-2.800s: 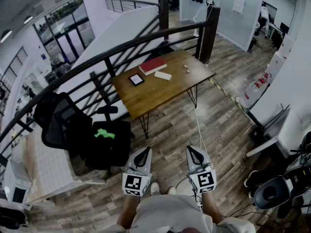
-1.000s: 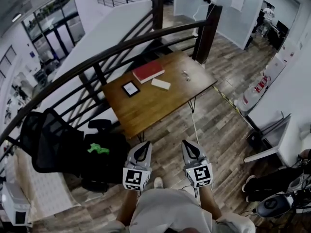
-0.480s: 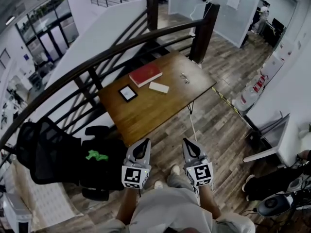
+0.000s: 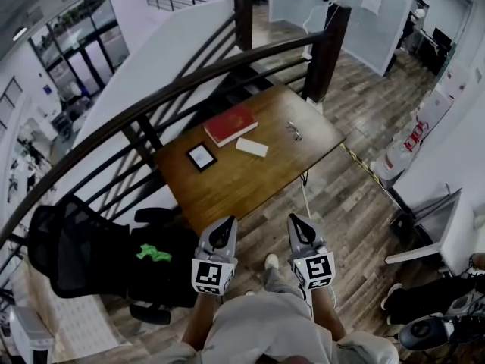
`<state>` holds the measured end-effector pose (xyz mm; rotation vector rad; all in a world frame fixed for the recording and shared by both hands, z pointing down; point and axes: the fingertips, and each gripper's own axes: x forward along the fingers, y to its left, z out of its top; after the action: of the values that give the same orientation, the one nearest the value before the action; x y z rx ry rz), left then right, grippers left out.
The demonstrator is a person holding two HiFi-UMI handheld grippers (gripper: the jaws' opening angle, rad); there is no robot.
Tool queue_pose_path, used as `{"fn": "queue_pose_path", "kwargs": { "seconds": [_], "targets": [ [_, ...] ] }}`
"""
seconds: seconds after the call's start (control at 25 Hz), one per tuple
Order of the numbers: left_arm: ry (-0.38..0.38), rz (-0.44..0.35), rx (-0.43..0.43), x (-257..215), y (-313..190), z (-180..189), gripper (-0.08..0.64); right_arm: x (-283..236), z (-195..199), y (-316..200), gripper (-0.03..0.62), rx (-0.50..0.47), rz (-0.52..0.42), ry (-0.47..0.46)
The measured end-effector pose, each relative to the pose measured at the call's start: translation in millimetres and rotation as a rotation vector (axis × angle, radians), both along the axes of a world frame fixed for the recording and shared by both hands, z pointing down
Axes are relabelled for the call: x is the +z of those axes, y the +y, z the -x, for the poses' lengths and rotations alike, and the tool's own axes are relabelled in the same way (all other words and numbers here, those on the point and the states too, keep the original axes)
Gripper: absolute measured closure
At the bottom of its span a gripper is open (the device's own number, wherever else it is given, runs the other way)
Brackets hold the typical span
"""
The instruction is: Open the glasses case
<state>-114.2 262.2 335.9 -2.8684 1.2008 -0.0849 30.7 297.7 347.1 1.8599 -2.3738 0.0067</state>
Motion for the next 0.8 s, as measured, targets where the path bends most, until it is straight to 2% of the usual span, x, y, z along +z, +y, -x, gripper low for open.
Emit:
{"fn": "queue_pose_path", "kwargs": {
  "seconds": [0.52,0.8],
  "targets": [
    [-0.031,-0.007,-0.105,-14.8,-91.8,-51.2,0.540,-6.0,-54.9,-103.5,0.589,-0.106,0.017,-0.016],
    [-0.052,0.005,-0.159,-11.2,-119.9,-73.1,0.540,-5.9,-73.1,-146.9,0.589,-0.177,0.013,-0.029]
  ]
}}
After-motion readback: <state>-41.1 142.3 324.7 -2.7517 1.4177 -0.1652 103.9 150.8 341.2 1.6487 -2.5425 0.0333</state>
